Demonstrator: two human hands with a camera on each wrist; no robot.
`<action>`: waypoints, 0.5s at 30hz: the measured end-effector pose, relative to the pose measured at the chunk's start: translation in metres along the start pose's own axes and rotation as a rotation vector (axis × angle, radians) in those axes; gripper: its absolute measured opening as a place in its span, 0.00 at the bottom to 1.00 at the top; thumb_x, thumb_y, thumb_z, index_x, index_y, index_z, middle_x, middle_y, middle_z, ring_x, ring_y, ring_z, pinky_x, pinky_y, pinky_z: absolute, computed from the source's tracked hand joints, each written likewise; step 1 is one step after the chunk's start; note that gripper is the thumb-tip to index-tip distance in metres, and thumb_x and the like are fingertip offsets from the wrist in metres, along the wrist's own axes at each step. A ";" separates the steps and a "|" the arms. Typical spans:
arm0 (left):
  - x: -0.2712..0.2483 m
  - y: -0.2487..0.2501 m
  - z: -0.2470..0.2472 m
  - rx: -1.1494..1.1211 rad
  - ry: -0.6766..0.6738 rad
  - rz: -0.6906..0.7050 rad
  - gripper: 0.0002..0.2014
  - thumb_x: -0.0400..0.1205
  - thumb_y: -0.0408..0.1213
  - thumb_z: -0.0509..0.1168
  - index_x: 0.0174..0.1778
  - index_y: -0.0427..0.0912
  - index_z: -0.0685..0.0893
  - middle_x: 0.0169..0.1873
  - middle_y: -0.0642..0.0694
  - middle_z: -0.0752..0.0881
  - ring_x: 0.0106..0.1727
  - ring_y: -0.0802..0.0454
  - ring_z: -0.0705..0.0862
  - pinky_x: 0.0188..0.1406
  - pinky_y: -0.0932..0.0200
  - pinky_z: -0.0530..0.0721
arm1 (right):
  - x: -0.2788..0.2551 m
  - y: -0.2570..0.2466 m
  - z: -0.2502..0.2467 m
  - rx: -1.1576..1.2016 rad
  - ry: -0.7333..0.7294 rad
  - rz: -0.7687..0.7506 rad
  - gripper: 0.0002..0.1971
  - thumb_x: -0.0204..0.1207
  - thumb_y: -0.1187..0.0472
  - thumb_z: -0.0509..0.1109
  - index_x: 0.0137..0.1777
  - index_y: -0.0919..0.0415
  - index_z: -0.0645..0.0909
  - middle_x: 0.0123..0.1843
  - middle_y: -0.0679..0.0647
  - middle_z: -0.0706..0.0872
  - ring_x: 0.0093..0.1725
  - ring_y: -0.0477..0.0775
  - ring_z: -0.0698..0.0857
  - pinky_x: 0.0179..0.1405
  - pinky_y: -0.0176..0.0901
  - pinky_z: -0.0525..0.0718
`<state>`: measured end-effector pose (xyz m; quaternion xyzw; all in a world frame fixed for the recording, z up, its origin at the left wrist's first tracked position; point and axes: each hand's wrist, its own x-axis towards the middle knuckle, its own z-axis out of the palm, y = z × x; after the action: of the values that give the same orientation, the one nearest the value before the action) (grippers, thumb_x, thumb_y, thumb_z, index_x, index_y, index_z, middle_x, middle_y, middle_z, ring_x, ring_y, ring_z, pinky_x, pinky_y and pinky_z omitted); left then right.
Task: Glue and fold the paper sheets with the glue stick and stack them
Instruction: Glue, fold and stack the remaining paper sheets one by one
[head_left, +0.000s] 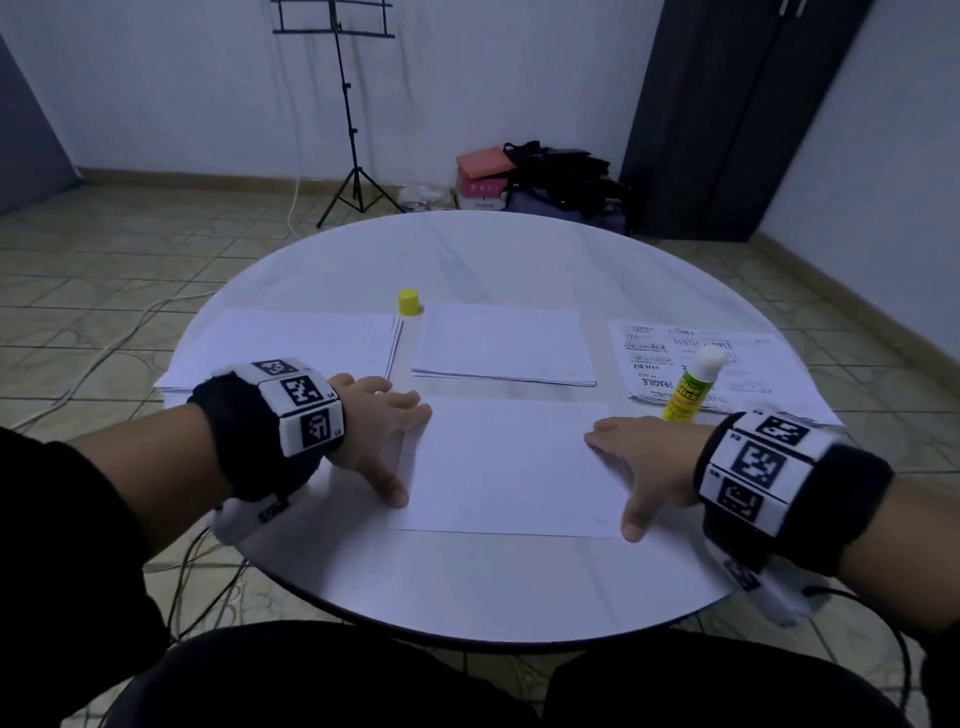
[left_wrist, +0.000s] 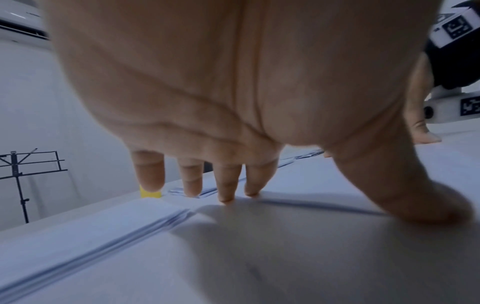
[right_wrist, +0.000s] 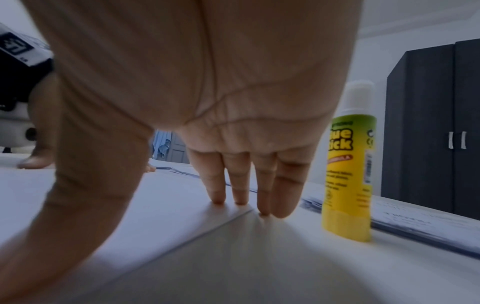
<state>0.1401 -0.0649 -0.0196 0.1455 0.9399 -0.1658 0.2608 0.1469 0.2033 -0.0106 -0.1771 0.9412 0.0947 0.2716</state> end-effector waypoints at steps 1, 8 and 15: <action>0.001 0.001 -0.002 -0.004 0.006 -0.004 0.51 0.71 0.69 0.65 0.84 0.55 0.46 0.83 0.58 0.49 0.84 0.48 0.47 0.80 0.44 0.50 | 0.000 -0.001 -0.001 -0.006 0.003 0.004 0.45 0.61 0.51 0.83 0.75 0.63 0.65 0.76 0.54 0.66 0.74 0.58 0.69 0.72 0.53 0.70; 0.006 0.000 -0.012 -0.026 0.105 -0.024 0.39 0.72 0.63 0.69 0.78 0.58 0.63 0.75 0.57 0.70 0.79 0.50 0.59 0.76 0.45 0.60 | 0.005 -0.008 -0.007 -0.034 0.027 0.085 0.49 0.52 0.49 0.87 0.71 0.57 0.64 0.68 0.52 0.73 0.68 0.56 0.73 0.65 0.50 0.75; 0.005 0.003 -0.016 -0.091 0.074 -0.066 0.55 0.67 0.65 0.73 0.83 0.55 0.49 0.79 0.52 0.64 0.82 0.50 0.56 0.80 0.49 0.55 | 0.006 -0.012 -0.015 -0.063 0.021 0.111 0.52 0.43 0.46 0.88 0.66 0.53 0.64 0.62 0.51 0.77 0.62 0.56 0.76 0.58 0.52 0.77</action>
<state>0.1299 -0.0554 -0.0101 0.1083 0.9597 -0.1262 0.2264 0.1392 0.1869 -0.0028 -0.1342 0.9489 0.1372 0.2504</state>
